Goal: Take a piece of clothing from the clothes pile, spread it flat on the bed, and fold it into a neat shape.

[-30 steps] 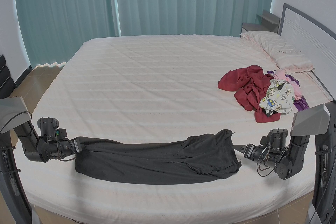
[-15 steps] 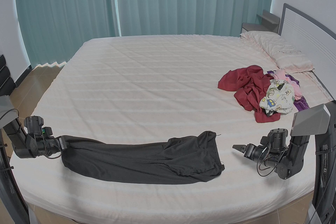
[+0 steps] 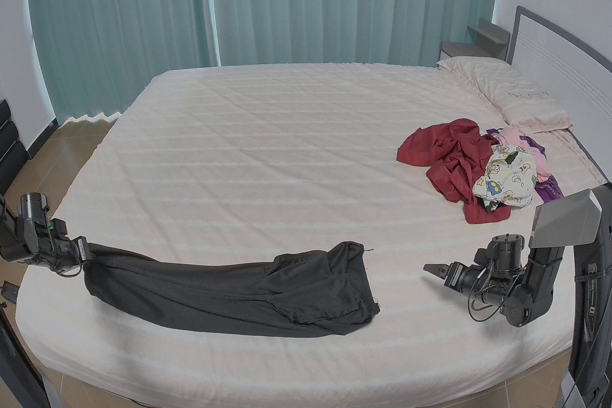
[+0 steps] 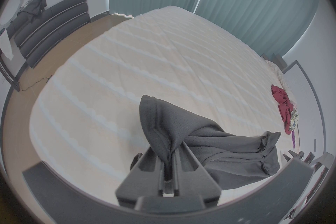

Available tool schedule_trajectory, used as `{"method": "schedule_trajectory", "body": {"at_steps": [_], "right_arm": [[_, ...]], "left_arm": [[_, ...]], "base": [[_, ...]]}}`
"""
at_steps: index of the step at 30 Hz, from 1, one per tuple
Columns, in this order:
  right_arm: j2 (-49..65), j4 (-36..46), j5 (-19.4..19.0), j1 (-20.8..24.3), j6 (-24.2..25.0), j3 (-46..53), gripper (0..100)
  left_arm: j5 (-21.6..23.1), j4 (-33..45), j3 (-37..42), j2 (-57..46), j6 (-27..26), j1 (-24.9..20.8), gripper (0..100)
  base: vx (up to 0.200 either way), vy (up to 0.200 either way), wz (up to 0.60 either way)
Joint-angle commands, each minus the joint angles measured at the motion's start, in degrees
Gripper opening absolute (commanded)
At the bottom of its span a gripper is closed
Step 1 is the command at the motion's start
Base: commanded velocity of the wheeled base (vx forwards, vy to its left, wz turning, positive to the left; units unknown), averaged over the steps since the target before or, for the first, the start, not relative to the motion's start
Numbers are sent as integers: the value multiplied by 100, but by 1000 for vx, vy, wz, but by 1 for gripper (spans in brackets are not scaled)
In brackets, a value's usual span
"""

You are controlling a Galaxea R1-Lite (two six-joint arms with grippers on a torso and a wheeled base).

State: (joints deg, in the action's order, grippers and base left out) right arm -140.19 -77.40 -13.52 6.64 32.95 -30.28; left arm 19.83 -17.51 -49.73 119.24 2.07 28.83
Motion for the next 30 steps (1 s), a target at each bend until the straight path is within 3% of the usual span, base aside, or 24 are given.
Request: {"method": "schedule_trajectory", "body": {"at_steps": [1,3,5,6,8,15,16,17,20,21,22,30], "right_arm": [[9,-3,-2,4,1,-4,100],[18,-3,-2,4,1,-4,100],[9,-3,-2,4,1,-13,100],[9,-3,-2,4,1,-13,100],[9,-3,-2,4,1,-13,100],[18,-12,-10,4,1,-13,100],[18,-12,-10,4,1,-13,100],[18,-12,-10,-5,1,-22,100],[18,-12,-19,-5,1,-22,100],[18,-12,-19,-5,1,-22,100],[18,-12,-10,-5,1,-22,100],[18,-12,-19,4,1,-22,100]], "left_arm": [[-138,626,-213,-885,-75,17,0],[-428,1091,-195,-1157,-23,-317,0],[-911,1628,-169,-1509,399,-888,0],[-911,1628,-169,-1509,399,-888,0],[-1280,1935,-169,-1781,1120,-1653,0],[-2247,2295,-275,-1966,2333,-3375,0],[-2247,2295,-275,-1966,2333,-3375,0],[-2405,2401,-389,-1957,2649,-3850,0],[-2493,2542,-582,-1913,3124,-4465,0],[-2493,2542,-582,-1913,3124,-4465,0],[-2520,2665,-784,-1851,3431,-4843,0],[-2546,2937,-1786,-1025,4205,-5915,0]], "base": [[0,0,0],[0,0,0],[0,0,0],[0,0,0],[0,0,0],[0,0,0],[0,0,0],[0,0,0],[0,0,0],[0,0,0],[0,0,0],[0,0,0]]}}
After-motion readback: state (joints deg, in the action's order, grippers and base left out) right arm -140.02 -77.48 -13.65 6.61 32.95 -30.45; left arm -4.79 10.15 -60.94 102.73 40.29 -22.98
